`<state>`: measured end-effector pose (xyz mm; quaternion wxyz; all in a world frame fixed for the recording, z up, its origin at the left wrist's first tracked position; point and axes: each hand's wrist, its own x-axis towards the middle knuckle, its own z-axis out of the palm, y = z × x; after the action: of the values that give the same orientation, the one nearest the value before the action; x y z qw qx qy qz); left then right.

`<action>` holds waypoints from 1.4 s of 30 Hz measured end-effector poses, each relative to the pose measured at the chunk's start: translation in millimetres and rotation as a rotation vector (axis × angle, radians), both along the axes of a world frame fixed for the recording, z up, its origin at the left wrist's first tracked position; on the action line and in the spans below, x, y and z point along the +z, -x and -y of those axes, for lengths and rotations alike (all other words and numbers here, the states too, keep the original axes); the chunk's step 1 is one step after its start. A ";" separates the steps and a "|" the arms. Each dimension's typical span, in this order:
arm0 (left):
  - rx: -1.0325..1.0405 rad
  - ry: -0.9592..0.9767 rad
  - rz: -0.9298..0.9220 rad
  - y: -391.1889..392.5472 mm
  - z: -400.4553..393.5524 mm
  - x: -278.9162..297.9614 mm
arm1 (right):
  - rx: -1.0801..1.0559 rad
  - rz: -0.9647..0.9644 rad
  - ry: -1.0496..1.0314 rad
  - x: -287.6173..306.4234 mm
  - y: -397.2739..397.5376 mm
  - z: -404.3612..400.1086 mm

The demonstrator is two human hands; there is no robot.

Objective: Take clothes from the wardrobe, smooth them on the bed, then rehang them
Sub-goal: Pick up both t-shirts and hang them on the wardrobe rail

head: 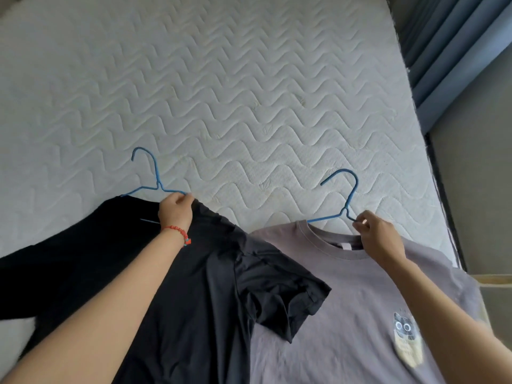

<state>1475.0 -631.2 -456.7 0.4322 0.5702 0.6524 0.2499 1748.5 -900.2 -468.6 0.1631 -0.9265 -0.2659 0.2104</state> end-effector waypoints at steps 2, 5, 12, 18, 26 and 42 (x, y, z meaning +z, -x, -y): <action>0.009 0.026 0.097 15.0 11.7 24.7 | 0.017 -0.070 -0.031 29.1 11.9 5.3; 0.056 0.077 0.230 37.2 27.3 69.0 | 0.081 -0.169 -0.047 75.1 33.8 10.5; 0.031 -0.008 0.316 80.6 59.3 182.6 | 0.104 -0.282 -0.078 189.6 87.8 10.9; 0.105 -0.108 0.376 127.1 83.6 276.8 | 0.154 -0.398 -0.144 287.5 129.3 -1.2; 0.385 -0.211 0.469 226.2 131.5 367.9 | 0.310 -0.595 -0.121 388.4 228.9 -30.8; 0.722 -0.605 0.364 564.3 225.4 497.4 | 0.687 -1.074 -0.140 520.3 545.3 -86.0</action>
<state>910.7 -856.6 40.7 0.2402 0.3553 0.6203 0.6567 1203.2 -814.2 51.7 0.2569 -0.5411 -0.4419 0.6677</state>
